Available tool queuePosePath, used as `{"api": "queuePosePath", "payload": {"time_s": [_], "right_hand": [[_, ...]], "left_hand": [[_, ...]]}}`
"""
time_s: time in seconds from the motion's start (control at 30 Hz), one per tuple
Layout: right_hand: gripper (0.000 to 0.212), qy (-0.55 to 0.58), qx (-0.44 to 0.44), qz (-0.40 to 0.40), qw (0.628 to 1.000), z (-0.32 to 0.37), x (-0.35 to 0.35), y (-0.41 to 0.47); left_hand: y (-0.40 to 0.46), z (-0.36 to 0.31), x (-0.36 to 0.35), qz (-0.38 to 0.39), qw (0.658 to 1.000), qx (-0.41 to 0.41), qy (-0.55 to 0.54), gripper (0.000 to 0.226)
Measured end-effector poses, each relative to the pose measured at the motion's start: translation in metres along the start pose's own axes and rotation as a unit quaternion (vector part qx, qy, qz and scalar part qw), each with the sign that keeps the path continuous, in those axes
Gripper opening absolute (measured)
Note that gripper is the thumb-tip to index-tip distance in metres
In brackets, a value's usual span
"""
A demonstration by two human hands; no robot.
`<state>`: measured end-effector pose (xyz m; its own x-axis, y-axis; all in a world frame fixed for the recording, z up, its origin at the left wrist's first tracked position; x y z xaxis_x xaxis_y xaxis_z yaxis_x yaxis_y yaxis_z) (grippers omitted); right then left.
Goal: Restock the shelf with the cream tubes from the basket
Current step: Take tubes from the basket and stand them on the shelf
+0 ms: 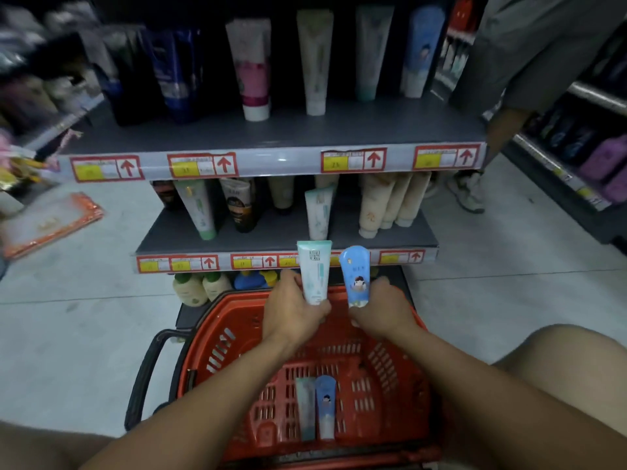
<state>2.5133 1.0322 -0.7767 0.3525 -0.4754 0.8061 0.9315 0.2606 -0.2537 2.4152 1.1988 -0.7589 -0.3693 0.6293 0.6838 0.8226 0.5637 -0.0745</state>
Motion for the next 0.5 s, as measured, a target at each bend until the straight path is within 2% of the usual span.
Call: {"api": "queuePosePath", "payload": {"time_s": [0.27, 0.5], "right_hand": [[0.047, 0.078, 0.060, -0.147, 0.984, 0.032, 0.092, -0.018], [0.041, 0.124, 0.110, -0.234, 0.958, 0.053, 0.165, -0.015]], "left_hand": [[0.003, -0.089, 0.037, -0.070, 0.992, -0.098, -0.037, 0.055], [0.013, -0.162, 0.071, -0.123, 0.978, -0.146, -0.081, 0.047]]}}
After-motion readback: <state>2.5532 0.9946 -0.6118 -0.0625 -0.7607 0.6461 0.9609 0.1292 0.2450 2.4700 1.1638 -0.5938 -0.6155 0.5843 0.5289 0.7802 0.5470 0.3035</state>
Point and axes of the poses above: each hand's wrist, its own y-axis towards the middle knuckle, its own x-axis out of the back of the hand, z = x × y, the point moved 3 cm from there along y, towards the middle knuckle
